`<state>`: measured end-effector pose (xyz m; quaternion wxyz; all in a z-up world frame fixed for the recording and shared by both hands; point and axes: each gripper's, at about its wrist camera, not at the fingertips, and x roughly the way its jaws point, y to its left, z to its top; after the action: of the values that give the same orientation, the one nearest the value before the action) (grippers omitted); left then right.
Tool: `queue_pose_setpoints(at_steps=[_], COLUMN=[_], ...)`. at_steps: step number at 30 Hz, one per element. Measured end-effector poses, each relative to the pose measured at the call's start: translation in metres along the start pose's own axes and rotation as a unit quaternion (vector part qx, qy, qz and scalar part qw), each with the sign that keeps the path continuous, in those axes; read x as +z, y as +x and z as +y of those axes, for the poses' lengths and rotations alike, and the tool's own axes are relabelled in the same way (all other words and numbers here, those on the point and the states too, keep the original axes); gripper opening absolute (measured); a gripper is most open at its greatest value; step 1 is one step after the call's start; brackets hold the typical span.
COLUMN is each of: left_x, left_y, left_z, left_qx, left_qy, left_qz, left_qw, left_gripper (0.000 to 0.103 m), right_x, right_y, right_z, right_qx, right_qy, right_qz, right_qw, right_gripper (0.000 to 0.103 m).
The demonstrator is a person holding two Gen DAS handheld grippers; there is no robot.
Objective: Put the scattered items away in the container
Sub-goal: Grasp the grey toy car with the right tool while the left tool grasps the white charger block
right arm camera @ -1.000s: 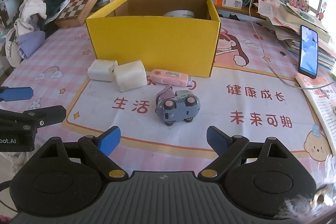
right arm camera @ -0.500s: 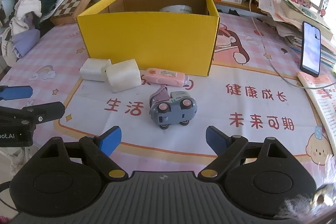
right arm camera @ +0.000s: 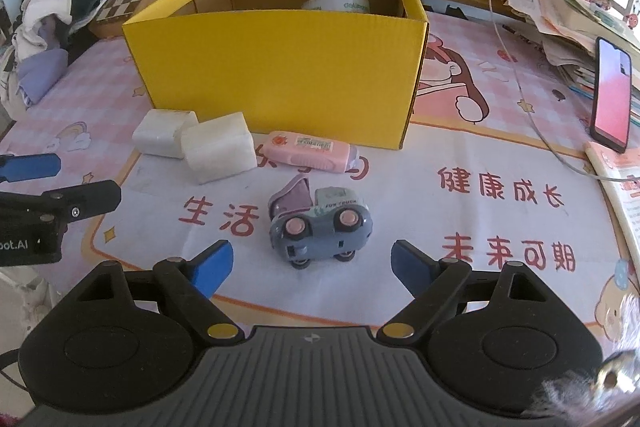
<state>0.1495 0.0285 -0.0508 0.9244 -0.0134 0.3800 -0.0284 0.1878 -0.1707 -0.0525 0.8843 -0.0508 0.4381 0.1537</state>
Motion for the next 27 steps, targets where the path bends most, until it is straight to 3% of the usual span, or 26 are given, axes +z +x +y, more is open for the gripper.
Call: queue_pose_setpoints(at_steps=[8, 27], left_x=[0.012, 0.03], left_y=[0.021, 0.069], left_z=[0.003, 0.002], left_qx=[0.013, 0.035], left_qy=[-0.003, 0.021], left_qz=[0.002, 0.014], left_qw=[0.9999, 0.9991], left_gripper=[0.08, 0.08], right_x=[0.008, 0.017], right_y=[0.013, 0.029], right_z=[-0.004, -0.008], right_qx=[0.007, 0.023], right_qy=[-0.012, -0.038], right_qz=[0.009, 0.021], right_qw=[1.0, 0.999], right_gripper=[0.083, 0.07])
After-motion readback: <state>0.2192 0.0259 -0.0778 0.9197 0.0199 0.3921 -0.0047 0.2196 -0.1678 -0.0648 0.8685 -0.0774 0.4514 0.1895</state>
